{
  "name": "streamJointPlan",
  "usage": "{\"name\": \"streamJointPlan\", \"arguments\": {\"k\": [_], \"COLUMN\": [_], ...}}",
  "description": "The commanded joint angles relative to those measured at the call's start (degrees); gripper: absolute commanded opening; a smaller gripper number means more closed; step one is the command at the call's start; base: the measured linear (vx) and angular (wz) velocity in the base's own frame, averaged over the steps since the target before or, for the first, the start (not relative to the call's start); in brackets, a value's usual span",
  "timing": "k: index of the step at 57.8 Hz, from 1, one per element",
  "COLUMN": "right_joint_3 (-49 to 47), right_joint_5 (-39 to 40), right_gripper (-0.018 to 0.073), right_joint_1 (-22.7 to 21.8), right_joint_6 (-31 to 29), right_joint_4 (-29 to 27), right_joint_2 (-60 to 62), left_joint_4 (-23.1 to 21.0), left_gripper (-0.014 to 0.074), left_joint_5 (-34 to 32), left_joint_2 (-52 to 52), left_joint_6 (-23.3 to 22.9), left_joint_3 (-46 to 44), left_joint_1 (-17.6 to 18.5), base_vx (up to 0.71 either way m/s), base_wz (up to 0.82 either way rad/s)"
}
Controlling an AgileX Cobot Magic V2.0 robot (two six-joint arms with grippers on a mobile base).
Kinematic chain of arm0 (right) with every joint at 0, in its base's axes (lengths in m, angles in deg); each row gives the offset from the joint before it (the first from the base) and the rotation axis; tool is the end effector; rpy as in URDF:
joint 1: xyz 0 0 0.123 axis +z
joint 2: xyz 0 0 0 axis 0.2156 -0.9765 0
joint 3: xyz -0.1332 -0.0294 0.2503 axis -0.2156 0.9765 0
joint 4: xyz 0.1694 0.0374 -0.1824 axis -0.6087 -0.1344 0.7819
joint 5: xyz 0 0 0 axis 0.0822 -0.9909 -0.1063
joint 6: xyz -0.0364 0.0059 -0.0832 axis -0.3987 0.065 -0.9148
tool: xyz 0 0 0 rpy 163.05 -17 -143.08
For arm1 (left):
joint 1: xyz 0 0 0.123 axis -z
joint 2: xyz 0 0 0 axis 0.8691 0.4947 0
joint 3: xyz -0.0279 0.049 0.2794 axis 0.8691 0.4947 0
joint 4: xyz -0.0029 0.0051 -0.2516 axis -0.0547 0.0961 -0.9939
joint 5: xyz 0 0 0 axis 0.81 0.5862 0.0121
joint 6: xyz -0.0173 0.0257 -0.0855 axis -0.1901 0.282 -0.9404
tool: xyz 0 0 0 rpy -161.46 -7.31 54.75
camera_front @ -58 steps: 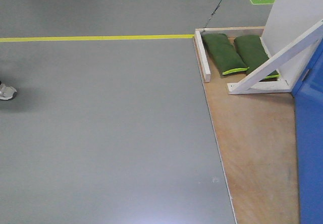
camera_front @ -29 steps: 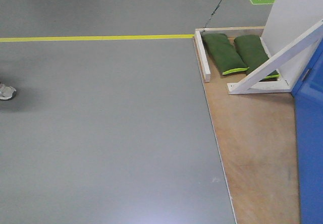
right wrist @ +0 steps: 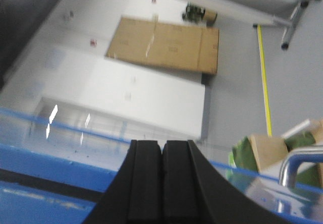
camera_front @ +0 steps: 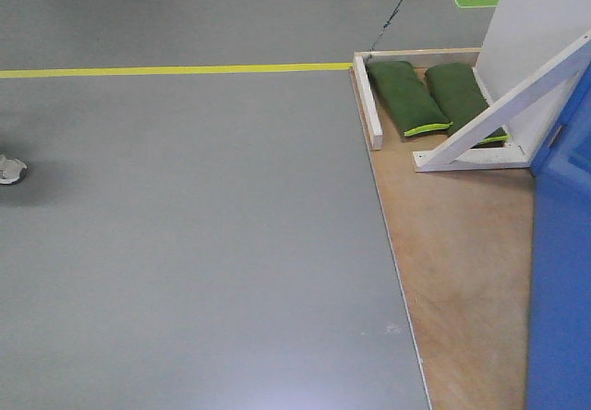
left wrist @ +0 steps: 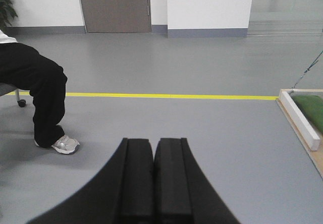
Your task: Move to blue door and open it
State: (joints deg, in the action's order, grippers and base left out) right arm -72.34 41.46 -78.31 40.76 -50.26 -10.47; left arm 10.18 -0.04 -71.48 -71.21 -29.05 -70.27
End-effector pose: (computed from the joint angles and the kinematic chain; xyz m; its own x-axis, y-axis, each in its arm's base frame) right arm 0.1230 -0.2089 0.4612 0.7119 0.6209 -0.3280 0.2440 0.2192 0.9447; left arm 0.0542 0.0110 0.1837 -0.1679 0.0176 -0.9856 -0.1801 0.9825 0.0482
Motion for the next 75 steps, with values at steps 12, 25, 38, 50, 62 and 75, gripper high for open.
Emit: {"name": "streamJointPlan", "arguments": {"k": [12, 25, 38, 50, 62, 75], "right_joint_3": [-3.2, -3.4, -3.4, -3.4, -6.3, -11.9], "right_joint_5": [-38.5, -29.5, -8.0, -5.8, 3.8, 1.4], "right_gripper": [0.0011, 0.0011, 0.0011, 0.0011, 0.0011, 0.0011], "right_joint_1": [2.4, 7.8, 20.9, 28.1, 38.0, 46.0], "right_joint_6": [-1.0, -1.0, -1.0, -1.2, -1.3, -1.3], "right_joint_4": [-4.7, -9.4, -9.4, -9.4, -9.5, -9.3], "right_joint_2": [8.3, 9.3, 7.1, 2.8, -5.3, -10.4], "left_joint_4": [-0.2, -0.2, -0.2, -0.2, -0.2, -0.2], "left_gripper": [0.0073, 0.0073, 0.0073, 0.0073, 0.0073, 0.0073], "left_joint_5": [-4.7, -4.6, -4.7, -4.7, -4.7, -4.7], "left_joint_2": [-0.8, -0.7, -0.7, -0.7, -0.7, -0.7], "left_joint_6": [-0.4, -0.4, -0.4, -0.4, -0.4, -0.4], "left_joint_3": [-1.5, -1.5, -1.5, -1.5, -1.5, -1.5], "left_joint_1": [0.2, 0.2, 0.2, 0.2, 0.2, 0.2], "base_vx": [-0.01, 0.0, 0.0, 0.0, 0.0, 0.0], "base_wz": [-0.02, 0.0, 0.01, 0.0, 0.0, 0.0]}}
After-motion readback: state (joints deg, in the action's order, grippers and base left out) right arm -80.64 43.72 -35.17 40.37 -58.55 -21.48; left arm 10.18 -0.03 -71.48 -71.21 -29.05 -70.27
